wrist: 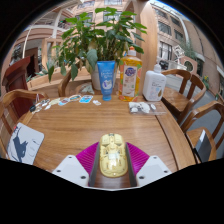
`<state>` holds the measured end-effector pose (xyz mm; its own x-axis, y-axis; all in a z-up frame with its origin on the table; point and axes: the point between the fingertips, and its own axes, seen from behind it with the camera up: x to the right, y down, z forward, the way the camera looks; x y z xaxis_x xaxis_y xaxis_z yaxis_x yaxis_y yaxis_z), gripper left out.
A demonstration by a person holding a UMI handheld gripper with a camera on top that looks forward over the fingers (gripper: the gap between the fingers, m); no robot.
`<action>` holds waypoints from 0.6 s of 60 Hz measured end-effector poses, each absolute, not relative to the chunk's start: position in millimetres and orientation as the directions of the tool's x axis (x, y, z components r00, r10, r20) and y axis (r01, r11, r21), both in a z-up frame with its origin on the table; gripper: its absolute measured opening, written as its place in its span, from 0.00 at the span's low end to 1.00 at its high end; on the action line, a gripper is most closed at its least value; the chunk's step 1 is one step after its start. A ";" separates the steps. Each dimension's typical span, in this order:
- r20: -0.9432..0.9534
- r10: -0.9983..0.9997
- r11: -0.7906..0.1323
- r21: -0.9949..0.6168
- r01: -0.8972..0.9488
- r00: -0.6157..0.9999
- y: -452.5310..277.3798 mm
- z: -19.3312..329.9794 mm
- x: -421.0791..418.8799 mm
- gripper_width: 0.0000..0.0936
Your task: Arrange mouse
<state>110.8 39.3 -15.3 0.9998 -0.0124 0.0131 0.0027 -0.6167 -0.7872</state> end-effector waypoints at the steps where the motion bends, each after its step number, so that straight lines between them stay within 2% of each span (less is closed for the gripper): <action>1: 0.009 -0.016 -0.615 -0.788 -0.003 1.000 39.7 -15.0 109.7 0.50; 11: 0.055 -0.041 -0.607 -0.795 0.018 0.998 39.3 -12.9 110.5 0.39; 21: 0.050 -0.088 -0.604 -0.797 -0.013 0.995 35.0 -0.5 117.9 0.38; 25: 0.085 -0.104 -0.563 -0.827 0.012 0.991 36.9 31.9 123.2 0.38; 29: 0.066 -0.128 -0.486 -0.874 -0.005 0.990 40.3 84.2 121.0 0.38; 36: 0.016 -0.120 -0.308 -0.951 -0.022 0.993 41.0 203.6 86.0 0.38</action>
